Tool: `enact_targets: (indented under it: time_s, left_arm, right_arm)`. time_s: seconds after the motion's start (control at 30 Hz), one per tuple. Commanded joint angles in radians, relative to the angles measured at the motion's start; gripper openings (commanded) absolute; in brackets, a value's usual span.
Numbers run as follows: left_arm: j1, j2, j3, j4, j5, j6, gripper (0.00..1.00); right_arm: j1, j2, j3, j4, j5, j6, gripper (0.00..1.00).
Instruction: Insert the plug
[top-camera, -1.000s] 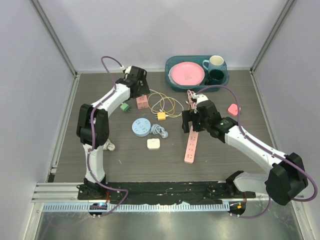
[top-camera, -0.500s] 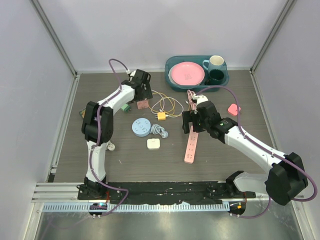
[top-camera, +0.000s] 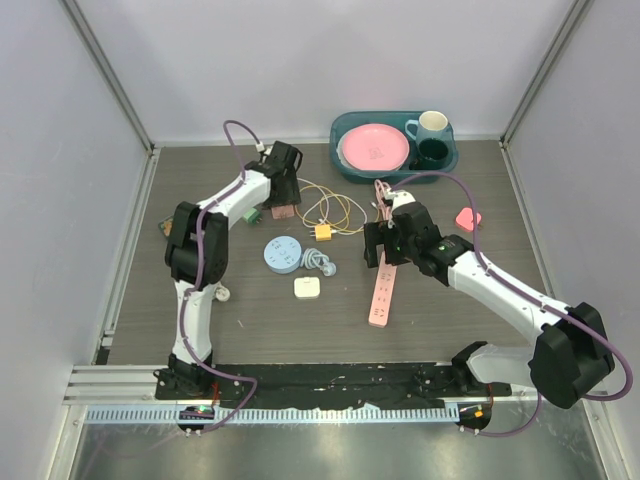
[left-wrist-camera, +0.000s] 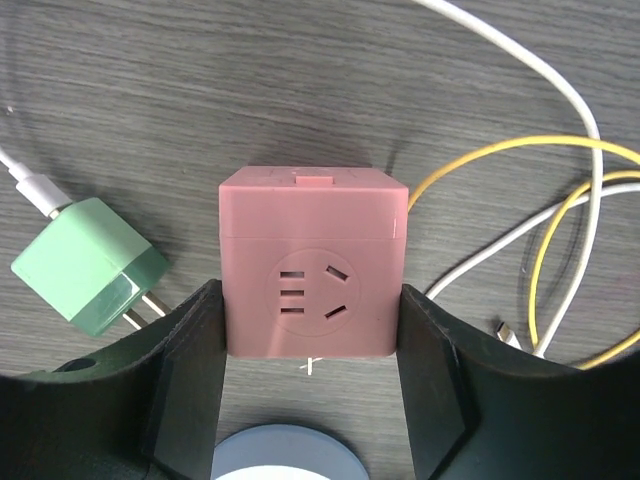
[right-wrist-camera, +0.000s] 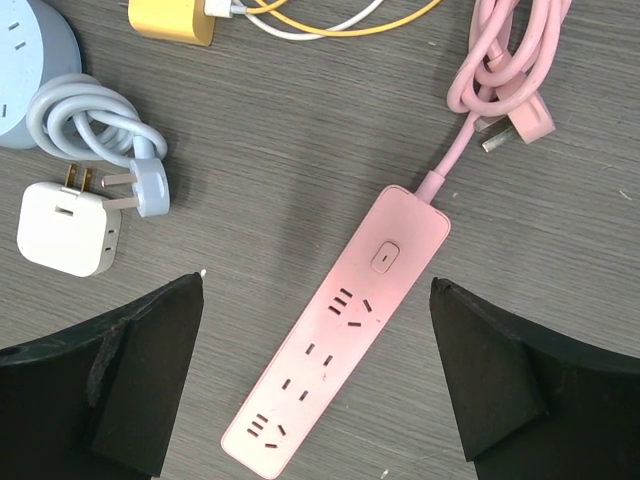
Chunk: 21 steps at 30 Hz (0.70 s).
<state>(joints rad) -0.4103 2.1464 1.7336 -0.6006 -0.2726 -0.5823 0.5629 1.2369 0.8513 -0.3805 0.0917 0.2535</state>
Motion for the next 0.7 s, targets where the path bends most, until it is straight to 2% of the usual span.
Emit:
enact_targets:
  time_s: [0.0, 0.1, 0.2, 0.33, 0.47, 0.67]
  left_arm:
    - [-0.001, -0.133, -0.011, -0.015, 0.045, 0.048, 0.11]
    - [-0.001, -0.230, -0.075, 0.030, 0.081, 0.074, 0.00]
    - [0.001, -0.315, -0.158, 0.089, 0.137, 0.119, 0.00]
    - [0.001, -0.478, -0.275, 0.182, 0.268, 0.193, 0.00]
    - [-0.001, -0.600, -0.412, 0.300, 0.502, 0.254, 0.00]
    - [-0.030, -0.764, -0.574, 0.423, 0.715, 0.372, 0.00]
  right_arm:
    - [-0.001, -0.011, 0.025, 0.038, -0.009, 0.032, 1.00]
    - [-0.001, -0.010, 0.043, 0.038, -0.042, 0.056, 1.00]
    - [-0.001, 0.010, 0.080, 0.022, -0.058, 0.102, 1.00]
    - [-0.003, 0.027, 0.167, -0.026, -0.154, 0.116, 1.00]
    - [-0.015, 0.033, 0.206, -0.029, -0.280, 0.135, 1.00]
    - [-0.027, 0.044, 0.268, -0.072, -0.398, 0.130, 1.00]
